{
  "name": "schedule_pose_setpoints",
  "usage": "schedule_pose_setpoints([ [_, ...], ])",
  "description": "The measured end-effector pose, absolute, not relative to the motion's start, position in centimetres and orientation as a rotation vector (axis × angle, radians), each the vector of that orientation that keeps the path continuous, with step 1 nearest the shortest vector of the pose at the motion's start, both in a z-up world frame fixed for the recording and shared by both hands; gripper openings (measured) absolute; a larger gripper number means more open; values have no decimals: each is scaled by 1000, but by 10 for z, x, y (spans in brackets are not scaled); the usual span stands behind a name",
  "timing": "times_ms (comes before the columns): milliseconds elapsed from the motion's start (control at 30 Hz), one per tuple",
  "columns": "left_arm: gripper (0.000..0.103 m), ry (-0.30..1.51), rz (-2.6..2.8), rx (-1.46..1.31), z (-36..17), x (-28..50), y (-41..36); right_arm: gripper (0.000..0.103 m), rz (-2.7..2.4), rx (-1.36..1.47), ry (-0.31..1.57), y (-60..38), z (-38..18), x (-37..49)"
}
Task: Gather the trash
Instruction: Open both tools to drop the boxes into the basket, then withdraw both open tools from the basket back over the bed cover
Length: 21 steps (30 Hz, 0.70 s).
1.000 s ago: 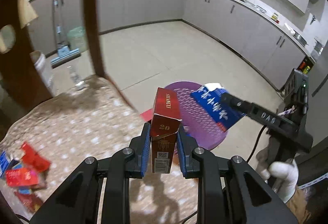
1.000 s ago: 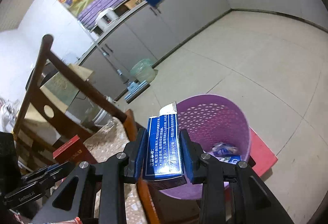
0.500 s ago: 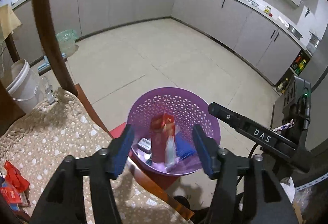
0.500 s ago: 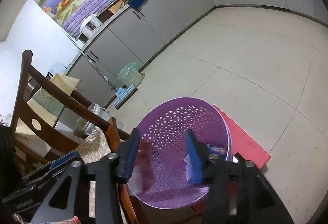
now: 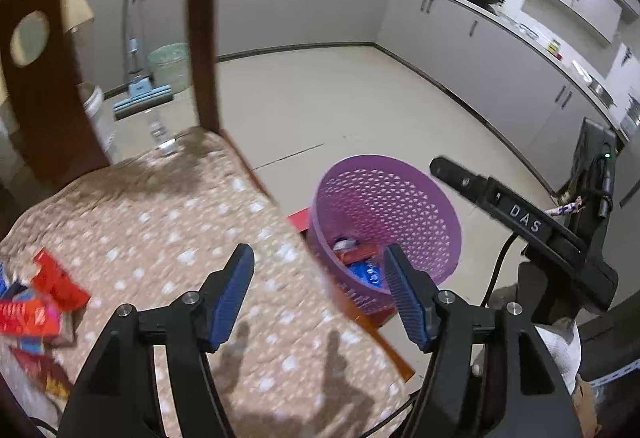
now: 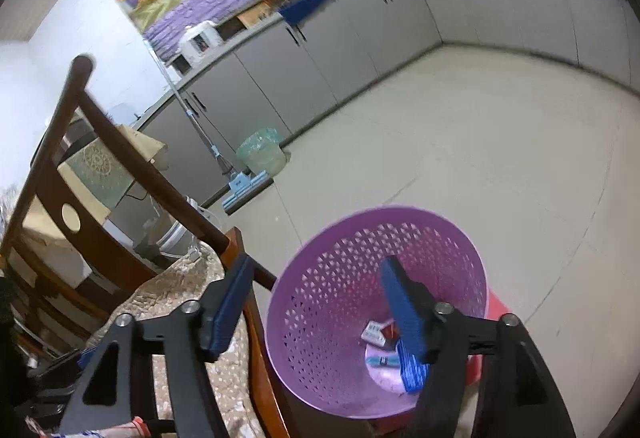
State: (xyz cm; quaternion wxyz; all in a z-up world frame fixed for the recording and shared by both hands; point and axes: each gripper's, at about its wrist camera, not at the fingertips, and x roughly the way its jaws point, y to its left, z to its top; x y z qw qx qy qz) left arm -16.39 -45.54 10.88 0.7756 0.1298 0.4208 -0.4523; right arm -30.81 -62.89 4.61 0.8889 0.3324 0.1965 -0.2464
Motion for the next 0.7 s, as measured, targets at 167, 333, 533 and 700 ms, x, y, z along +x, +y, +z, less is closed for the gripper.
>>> schedule_pose_setpoints([
  [167,67,900,-914,249,113,-160,-411,81,-481,560,340,-594,59,-295],
  [333,68,899,-833,216,116,-151,-359,81,-346,585,409,-573,55,-269],
  [533,68,905,-698,193,113,-132,-282,81,-265,582,485,-543,51,-244],
  [700,69,909,-529,184,106,-113,-206,81,-211,525,570,-516,42,-224],
])
